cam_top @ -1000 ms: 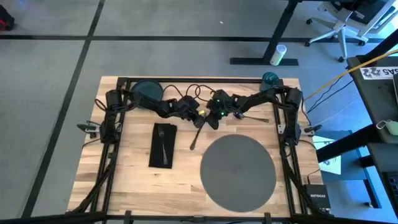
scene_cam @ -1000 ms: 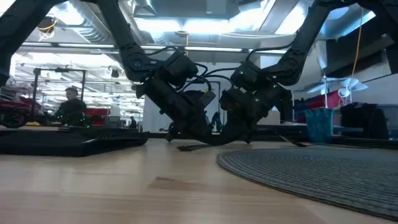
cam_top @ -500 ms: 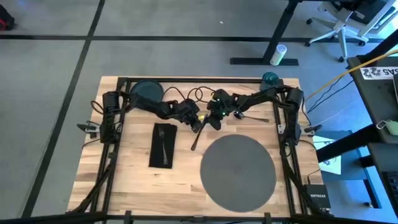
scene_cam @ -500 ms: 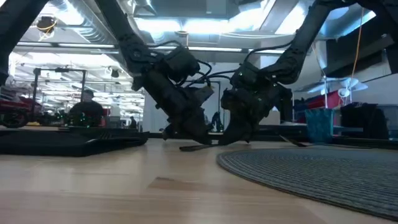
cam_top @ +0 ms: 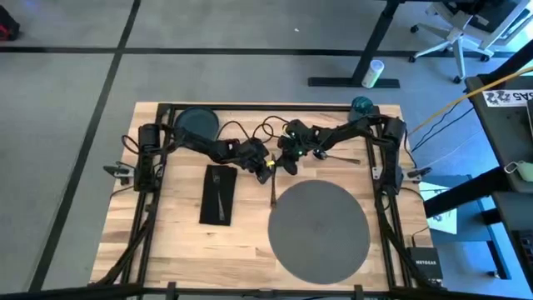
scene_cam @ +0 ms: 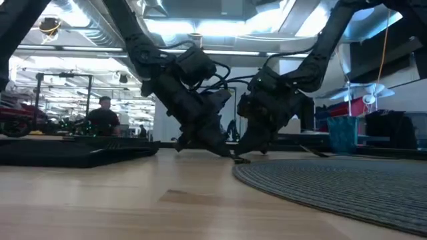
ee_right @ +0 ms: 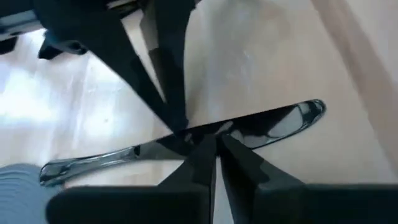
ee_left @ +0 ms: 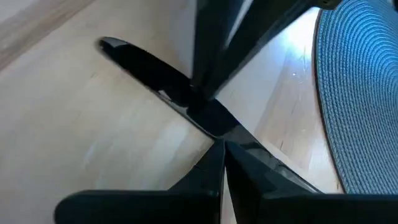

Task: Set table place
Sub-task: Put the black knife on the gray table mat

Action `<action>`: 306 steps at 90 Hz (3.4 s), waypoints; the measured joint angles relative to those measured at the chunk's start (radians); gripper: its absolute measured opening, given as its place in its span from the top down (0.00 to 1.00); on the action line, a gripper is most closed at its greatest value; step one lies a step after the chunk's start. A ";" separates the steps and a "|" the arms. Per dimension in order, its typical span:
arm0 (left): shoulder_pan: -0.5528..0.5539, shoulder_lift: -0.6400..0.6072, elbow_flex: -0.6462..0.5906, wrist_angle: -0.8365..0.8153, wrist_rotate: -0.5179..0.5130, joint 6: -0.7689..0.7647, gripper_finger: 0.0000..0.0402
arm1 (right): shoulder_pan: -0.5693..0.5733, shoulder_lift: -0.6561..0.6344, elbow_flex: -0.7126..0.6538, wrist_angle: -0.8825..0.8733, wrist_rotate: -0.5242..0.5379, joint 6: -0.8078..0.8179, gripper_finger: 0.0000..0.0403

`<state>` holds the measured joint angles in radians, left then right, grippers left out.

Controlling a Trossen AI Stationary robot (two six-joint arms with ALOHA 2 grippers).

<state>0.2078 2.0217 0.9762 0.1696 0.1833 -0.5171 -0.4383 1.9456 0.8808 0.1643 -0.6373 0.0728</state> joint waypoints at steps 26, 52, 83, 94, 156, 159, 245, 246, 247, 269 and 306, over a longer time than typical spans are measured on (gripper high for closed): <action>0.001 0.001 0.000 0.000 -0.011 0.000 1.00 | -0.007 -0.105 -0.002 -0.236 0.065 0.005 0.91; 0.001 0.001 -0.001 0.010 -0.023 -0.013 1.00 | -0.006 -0.131 0.000 -0.293 0.074 0.028 0.75; 0.000 0.050 0.002 0.094 -0.051 -0.020 1.00 | -0.009 -0.014 0.003 -0.098 0.026 0.103 0.74; 0.000 0.061 0.003 0.104 -0.055 -0.020 1.00 | -0.007 0.012 0.005 -0.050 0.031 0.099 0.74; 0.002 0.061 0.004 0.119 -0.060 -0.026 1.00 | -0.007 0.026 0.009 -0.086 0.068 0.113 0.74; 0.003 0.061 0.004 0.119 -0.060 -0.026 1.00 | -0.007 0.027 0.008 -0.084 0.068 0.113 0.74; 0.009 0.061 0.005 0.119 -0.056 -0.007 1.00 | -0.012 -0.049 -0.005 -0.076 -0.113 -0.018 0.74; 0.009 0.061 0.005 0.119 -0.056 -0.006 1.00 | -0.012 -0.055 -0.005 -0.091 -0.109 -0.032 0.74; 0.009 0.061 0.005 0.119 -0.055 -0.004 1.00 | -0.013 -0.062 -0.004 -0.107 -0.104 -0.047 0.74; 0.009 0.061 0.005 0.120 -0.053 0.006 1.00 | 0.002 -0.172 0.000 -0.459 0.196 -0.330 0.74; 0.009 0.061 0.005 0.120 -0.054 0.010 1.00 | 0.068 -0.171 0.004 -0.526 0.397 -0.394 0.77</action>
<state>0.2173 2.0823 0.9810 0.2897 0.1291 -0.5076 -0.3698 1.7744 0.8852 -0.3618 -0.2398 -0.3210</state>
